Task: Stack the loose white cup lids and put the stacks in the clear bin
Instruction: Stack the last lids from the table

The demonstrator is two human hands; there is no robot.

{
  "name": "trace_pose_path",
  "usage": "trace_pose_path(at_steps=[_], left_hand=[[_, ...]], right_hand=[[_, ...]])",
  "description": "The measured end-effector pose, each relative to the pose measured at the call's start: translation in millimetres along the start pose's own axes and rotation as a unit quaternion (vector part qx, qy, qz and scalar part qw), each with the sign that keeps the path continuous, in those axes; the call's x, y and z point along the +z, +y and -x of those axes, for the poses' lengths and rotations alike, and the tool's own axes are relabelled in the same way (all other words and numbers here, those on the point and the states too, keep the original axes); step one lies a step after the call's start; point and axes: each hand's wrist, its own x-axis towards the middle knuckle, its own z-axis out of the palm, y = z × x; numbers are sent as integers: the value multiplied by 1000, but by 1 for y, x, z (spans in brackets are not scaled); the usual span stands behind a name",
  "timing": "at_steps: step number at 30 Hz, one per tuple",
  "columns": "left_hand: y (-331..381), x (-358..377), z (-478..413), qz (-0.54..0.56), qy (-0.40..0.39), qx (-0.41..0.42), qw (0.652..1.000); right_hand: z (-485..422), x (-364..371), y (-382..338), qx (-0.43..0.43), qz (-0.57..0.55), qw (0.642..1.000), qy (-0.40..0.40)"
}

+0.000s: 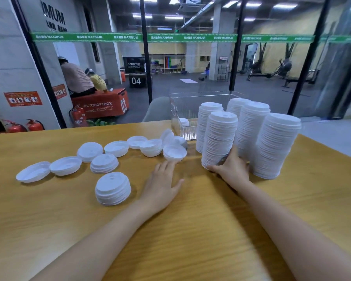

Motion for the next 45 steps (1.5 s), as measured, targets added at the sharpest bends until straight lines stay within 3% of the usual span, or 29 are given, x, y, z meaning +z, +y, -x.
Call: trace_pose_path(at_steps=[12, 19, 26, 31, 33, 38, 42, 45], left_hand=[[-12, 5, -2, 2, -1, -41, 999], [-8, -8, 15, 45, 26, 5, 999], [-32, -44, 53, 14, 102, 98, 990], [-77, -73, 81, -29, 177, 108, 978], [-94, -85, 89, -35, 161, 79, 983], [-145, -108, 96, -33, 35, 6, 999], [-164, -112, 89, 41, -29, -47, 998], [-169, -110, 86, 79, -52, -42, 995]], right_hand=[[-3, 9, -3, 31, 72, 997, 7], [37, 6, -8, 15, 64, 998, -8], [75, 33, -48, -78, -8, 996, -41], [91, 66, -92, -138, -68, 983, -102], [95, 78, -107, -156, -107, 972, -138], [96, 104, -132, -194, -192, 930, -245], [88, 114, -131, -229, -189, 903, -312], [85, 117, -131, -255, -169, 890, -339]])
